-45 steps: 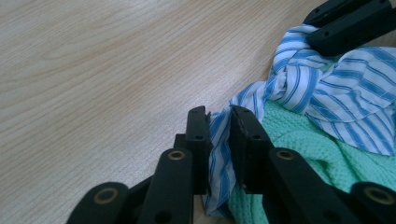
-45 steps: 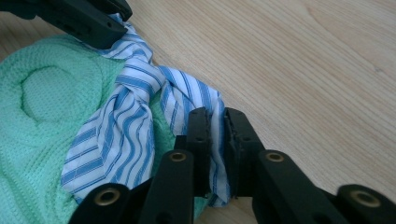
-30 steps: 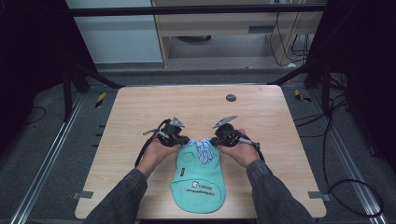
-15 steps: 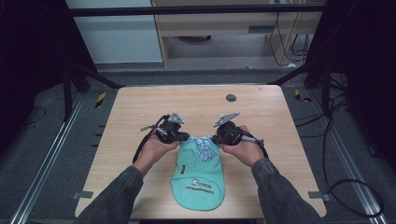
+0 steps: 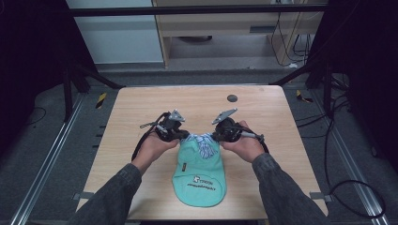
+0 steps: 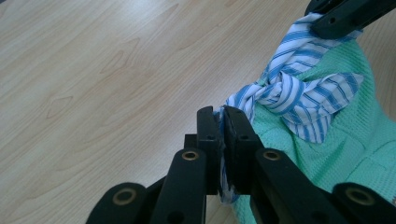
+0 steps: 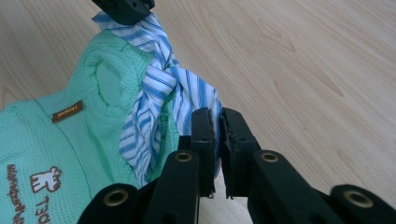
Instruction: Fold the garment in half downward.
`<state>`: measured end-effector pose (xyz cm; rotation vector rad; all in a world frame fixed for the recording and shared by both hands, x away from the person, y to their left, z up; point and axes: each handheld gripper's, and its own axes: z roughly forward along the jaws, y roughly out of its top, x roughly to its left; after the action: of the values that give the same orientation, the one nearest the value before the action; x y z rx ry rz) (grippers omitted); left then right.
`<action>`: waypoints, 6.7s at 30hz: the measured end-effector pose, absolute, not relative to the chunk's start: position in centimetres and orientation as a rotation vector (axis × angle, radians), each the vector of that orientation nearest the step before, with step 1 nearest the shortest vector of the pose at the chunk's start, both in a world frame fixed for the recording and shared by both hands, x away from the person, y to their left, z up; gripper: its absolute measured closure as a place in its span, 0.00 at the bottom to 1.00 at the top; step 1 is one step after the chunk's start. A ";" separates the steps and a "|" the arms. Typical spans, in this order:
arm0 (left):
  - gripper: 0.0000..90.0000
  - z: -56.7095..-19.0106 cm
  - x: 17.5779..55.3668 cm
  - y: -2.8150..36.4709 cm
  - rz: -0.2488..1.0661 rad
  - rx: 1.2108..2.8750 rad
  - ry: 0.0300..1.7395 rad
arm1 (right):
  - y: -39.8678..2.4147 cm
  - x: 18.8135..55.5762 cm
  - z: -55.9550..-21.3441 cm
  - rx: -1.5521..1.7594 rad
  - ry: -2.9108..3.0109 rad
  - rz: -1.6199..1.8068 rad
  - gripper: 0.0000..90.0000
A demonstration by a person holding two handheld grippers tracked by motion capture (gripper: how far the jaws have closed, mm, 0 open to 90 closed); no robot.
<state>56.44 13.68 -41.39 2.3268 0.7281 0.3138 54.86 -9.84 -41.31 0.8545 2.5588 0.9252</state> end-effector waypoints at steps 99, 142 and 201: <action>0.96 -36.3 59.0 12.7 0.461 2.269 0.715 | -10.0 57.6 -36.4 0.800 2.441 0.909 0.94; 0.96 -37.0 59.0 12.7 0.490 2.266 0.711 | -9.7 58.0 -37.2 0.737 2.404 0.891 0.94; 0.96 -39.9 54.4 12.0 0.487 2.267 0.607 | -11.6 53.4 -40.5 0.708 2.401 0.963 0.94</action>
<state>54.44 12.02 -39.88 2.2674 0.6070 0.4873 53.43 -11.56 -40.48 0.7079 2.4006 0.9630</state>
